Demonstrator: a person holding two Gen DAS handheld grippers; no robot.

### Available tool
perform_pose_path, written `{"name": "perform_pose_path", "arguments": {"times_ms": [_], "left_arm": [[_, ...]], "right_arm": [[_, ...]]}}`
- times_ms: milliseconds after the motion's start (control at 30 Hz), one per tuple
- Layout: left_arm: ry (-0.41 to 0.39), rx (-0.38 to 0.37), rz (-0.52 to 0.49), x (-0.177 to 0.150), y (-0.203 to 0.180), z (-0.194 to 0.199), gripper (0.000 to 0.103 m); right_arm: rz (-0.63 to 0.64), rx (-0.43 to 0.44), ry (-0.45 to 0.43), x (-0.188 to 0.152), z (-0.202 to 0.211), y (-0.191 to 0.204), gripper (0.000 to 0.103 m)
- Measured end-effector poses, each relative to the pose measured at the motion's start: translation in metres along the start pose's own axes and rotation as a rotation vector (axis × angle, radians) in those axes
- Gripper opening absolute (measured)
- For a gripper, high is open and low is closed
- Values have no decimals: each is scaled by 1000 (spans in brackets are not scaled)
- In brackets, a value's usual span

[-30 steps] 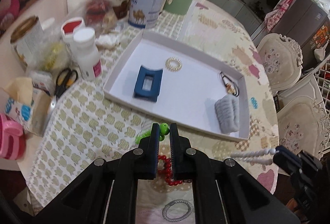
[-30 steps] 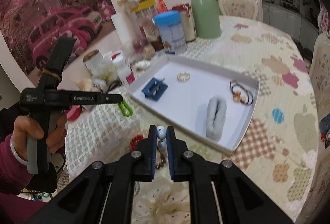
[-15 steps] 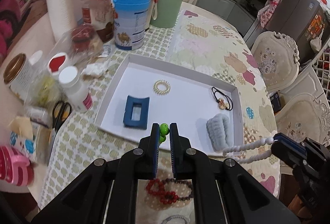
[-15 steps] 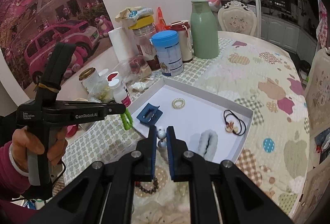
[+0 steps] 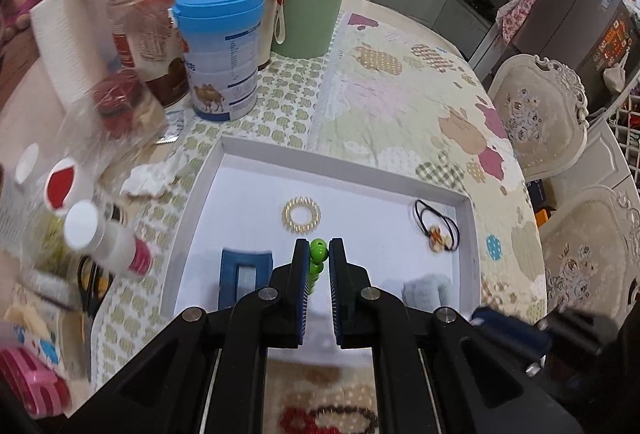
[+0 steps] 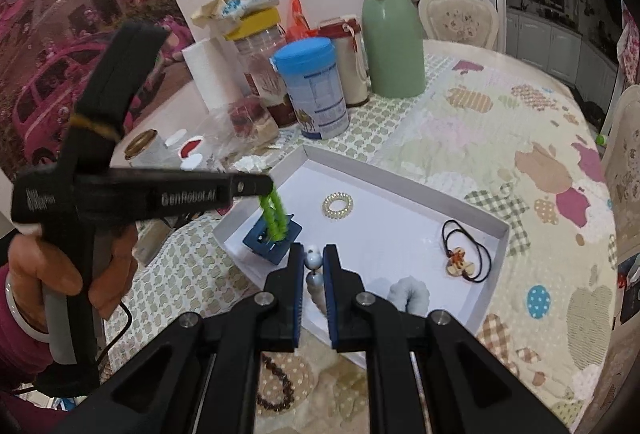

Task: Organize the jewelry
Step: 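Carry the green bracelet over the tray with the left tool while the right tool carries the pearl bracelet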

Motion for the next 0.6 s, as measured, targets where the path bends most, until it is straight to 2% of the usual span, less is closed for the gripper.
{"name": "perform_pose_path", "arguments": {"times_ms": [267, 400, 600], "left_arm": [[45, 2, 50, 29, 31, -49, 13], [85, 27, 104, 29, 59, -76, 13], [126, 54, 133, 19, 82, -94, 13]], "right_arm": [[-43, -17, 58, 16, -50, -20, 9], [-45, -74, 62, 32, -74, -39, 9], [-84, -164, 42, 59, -101, -77, 9]]}}
Point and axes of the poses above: each gripper's, at about its wrist camera, not at the fingertips, and z roughly against the way its jaws point, y to its left, x to its top, the point moved 3 cm from there along -z, roughly the way its jaws point, and after that the axes turned 10 degrees about -z, right-handed, at the moved point
